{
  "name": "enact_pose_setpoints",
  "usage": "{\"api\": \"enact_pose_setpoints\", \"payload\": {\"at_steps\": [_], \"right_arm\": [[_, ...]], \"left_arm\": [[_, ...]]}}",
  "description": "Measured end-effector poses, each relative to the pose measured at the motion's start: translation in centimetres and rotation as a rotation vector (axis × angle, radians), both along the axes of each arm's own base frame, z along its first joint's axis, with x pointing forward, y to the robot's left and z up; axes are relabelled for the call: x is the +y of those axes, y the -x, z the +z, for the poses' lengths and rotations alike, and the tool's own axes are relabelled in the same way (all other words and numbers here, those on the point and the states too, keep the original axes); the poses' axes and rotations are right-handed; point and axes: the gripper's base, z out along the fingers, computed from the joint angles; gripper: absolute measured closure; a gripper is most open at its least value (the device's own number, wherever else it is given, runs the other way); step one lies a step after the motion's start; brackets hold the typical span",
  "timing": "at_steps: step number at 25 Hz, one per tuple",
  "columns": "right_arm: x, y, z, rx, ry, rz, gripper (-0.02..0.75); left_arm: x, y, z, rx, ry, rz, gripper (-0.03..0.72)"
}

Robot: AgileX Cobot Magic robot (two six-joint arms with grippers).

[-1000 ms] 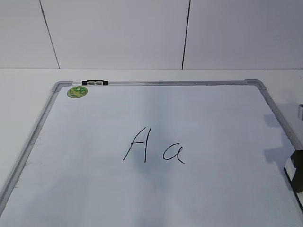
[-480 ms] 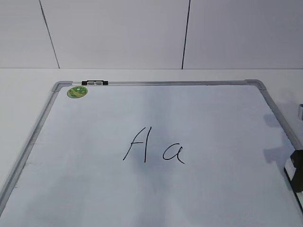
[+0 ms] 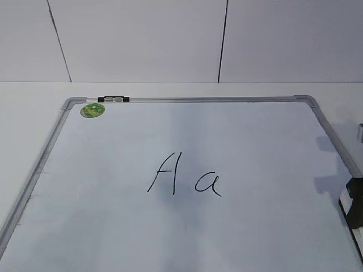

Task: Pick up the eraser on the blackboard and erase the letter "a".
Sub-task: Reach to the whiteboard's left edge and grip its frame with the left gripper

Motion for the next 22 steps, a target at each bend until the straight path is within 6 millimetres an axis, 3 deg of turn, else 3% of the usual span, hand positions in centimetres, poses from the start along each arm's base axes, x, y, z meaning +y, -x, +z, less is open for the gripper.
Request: {"api": "enact_pose_setpoints", "payload": {"at_steps": [6,13,22], "right_arm": [[0.2,-0.3,0.2,-0.007,-0.019,-0.015,0.203],[0.3,-0.4,0.3,-0.009,-0.037,-0.03,0.203],[0.4,-0.5,0.9,0.018,-0.049,-0.032,0.203]], "left_arm": [[-0.1,-1.2,0.4,0.06,-0.01,0.003,0.449],[-0.3,-4.1,1.8,0.113,-0.015,0.003,0.449],[-0.8,-7.2,1.7,0.193,0.007,-0.007,0.449]]}}
